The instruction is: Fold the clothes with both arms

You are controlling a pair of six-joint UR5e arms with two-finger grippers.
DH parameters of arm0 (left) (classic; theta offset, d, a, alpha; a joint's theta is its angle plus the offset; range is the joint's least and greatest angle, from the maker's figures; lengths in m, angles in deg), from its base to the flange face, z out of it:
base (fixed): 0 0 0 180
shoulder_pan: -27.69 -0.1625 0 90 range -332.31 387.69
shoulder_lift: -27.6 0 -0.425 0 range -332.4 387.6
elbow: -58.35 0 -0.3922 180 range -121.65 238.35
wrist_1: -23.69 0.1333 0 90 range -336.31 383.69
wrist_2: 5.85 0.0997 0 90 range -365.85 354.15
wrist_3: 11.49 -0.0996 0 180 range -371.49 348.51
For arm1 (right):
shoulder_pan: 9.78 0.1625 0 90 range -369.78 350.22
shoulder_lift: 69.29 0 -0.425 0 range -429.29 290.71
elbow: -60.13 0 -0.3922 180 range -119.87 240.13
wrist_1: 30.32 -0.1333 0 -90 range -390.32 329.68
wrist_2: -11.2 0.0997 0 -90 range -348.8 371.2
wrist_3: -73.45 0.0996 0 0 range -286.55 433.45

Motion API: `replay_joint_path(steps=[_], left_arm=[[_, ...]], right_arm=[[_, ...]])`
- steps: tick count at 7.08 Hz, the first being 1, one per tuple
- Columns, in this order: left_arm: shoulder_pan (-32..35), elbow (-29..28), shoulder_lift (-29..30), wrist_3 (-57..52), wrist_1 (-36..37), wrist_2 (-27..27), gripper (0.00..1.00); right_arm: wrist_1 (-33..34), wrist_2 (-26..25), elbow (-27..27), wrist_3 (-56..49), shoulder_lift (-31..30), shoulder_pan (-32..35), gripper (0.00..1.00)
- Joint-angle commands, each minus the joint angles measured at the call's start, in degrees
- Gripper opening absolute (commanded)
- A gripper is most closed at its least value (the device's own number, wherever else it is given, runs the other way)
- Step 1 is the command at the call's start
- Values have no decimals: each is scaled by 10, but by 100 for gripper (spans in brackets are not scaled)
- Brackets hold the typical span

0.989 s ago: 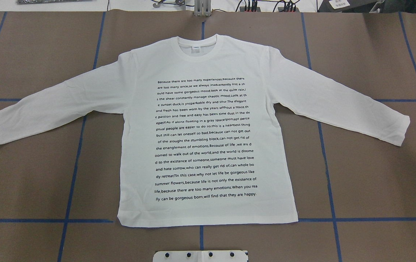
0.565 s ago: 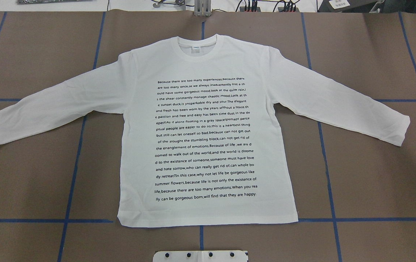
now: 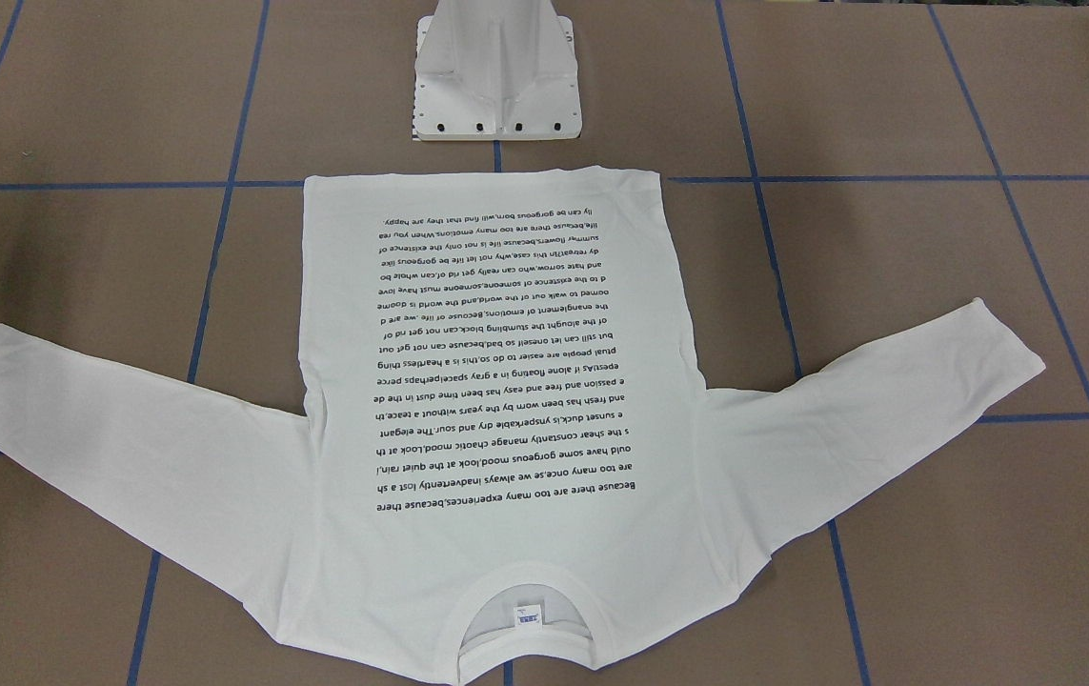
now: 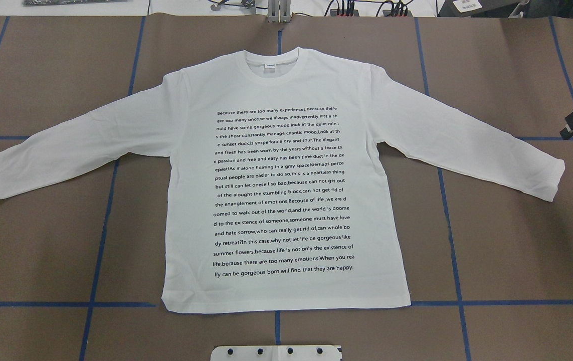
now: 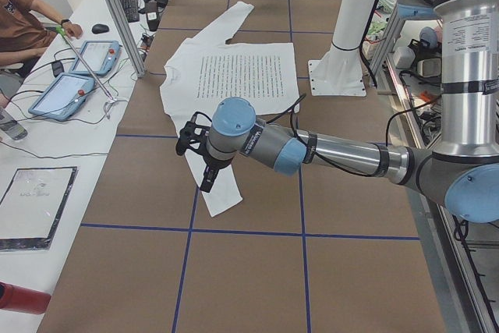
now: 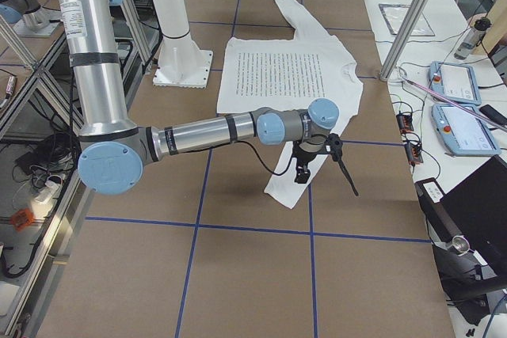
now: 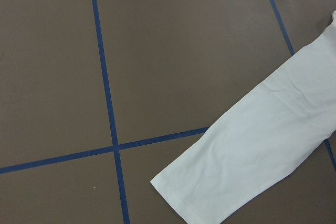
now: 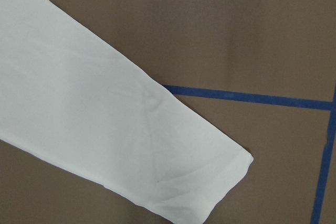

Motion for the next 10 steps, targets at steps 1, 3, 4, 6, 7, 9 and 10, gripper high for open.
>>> replay_joint_path(steps=[1, 3, 4, 6, 7, 9, 10], left_arm=[[-9, 4, -1, 1, 0, -4, 100], [-9, 4, -1, 0, -1, -4, 100], [-9, 5, -1, 0, -1, -5, 100], [-9, 8, -1, 0, -1, -5, 100], [-9, 11, -1, 0, -1, -5, 100], [-9, 11, -1, 0, -1, -5, 100], [-9, 12, -1, 0, -1, -5, 100]], right_arm=[[-114, 2, -80, 52, -4, -14, 100], [-139, 2, -119, 85, -1, -27, 98], [-139, 2, -134, 98, -1, -27, 97], [-142, 2, -148, 99, 0, -27, 94], [-142, 1, -160, 99, 5, -28, 91], [-142, -1, -169, 99, 10, -40, 88], [-142, -1, -177, 99, 14, -49, 87]])
